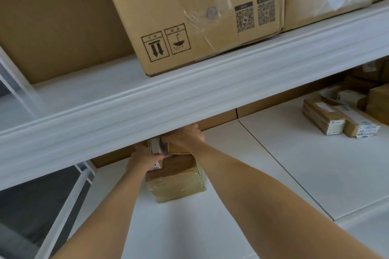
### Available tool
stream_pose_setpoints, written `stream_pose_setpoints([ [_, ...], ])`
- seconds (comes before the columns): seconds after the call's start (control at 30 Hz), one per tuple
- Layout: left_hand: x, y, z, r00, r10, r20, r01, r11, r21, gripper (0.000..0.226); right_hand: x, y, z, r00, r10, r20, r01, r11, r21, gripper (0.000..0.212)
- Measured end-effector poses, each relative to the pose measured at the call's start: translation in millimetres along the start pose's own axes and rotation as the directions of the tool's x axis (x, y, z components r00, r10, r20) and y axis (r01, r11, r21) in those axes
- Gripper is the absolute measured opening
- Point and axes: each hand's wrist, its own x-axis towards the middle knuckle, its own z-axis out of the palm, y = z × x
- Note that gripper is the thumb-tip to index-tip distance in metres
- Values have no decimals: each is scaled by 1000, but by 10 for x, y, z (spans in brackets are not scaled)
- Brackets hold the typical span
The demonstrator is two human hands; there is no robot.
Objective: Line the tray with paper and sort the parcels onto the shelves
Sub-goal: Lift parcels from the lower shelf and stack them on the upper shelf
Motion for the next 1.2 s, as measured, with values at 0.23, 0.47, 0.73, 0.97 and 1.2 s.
stream_pose_setpoints([
  [0.23,-64,120,-90,999,1,-53,-6,995,-99,56,6,183,-217,999,-34,3,33,982,185,80],
  [0.47,-48,163,-101,983,-102,-150,68,974,-218,68,-7,224,-330,990,-9,139,-63,860,506,107],
  [0.73,-23,328,41,996,-58,-65,29,920,-390,55,145,319,-206,952,115,285,-265,777,572,76],
  [0.97,-107,562,54,1000,-15,10,18,816,-578,43,68,518,-430,964,78,254,-240,662,710,70],
  [1.2,-510,1089,131,981,177,85,-68,711,-700,41,-151,1009,-889,979,110,171,-203,520,830,67],
])
